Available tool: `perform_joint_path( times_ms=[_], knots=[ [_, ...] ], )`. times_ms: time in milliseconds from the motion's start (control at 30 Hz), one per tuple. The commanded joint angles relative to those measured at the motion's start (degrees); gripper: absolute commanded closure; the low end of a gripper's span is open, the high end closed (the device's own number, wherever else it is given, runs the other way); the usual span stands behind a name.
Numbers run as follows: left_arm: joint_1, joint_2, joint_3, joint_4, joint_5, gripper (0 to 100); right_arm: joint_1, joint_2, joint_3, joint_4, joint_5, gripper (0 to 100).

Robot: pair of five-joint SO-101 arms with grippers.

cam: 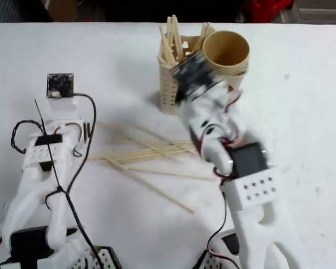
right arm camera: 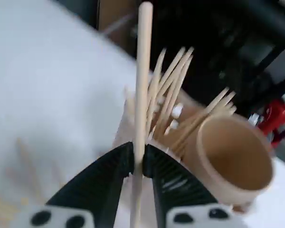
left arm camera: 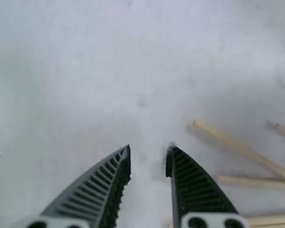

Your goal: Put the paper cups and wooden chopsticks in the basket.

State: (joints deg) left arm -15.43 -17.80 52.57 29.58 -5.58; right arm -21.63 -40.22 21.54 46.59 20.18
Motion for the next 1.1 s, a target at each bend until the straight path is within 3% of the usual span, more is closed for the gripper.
perform_joint_path(
  times_ms=[0, 233, 467, 700, 900, 1067],
  knots=[
    [-0.4, -2.51, -0.26, -1.32, 0.26, 86, 0.4, 2.77, -11.52, -10.95, -8.44, 98.2],
    [-0.4, -2.51, -0.26, -1.32, 0.26, 86, 0.48, 18.59, -19.43, -31.25, -10.46, 97.8],
    [-0.57, -2.51, -0.35, -1.32, 0.18, 86, 3.3, 27.56, -22.77, -37.85, -10.81, 98.1],
    [-0.57, -2.51, -0.44, -1.32, 0.18, 86, 3.56, 28.09, -22.68, -37.76, -10.9, 97.5],
    [-0.66, -2.51, -0.44, -1.32, 0.18, 86, 3.74, 28.0, -22.68, -34.95, -10.99, 84.8],
    [-0.75, -2.51, -0.35, -1.32, 0.18, 86, 3.91, 26.15, -22.59, -24.92, -10.64, 89.0]
  ],
)
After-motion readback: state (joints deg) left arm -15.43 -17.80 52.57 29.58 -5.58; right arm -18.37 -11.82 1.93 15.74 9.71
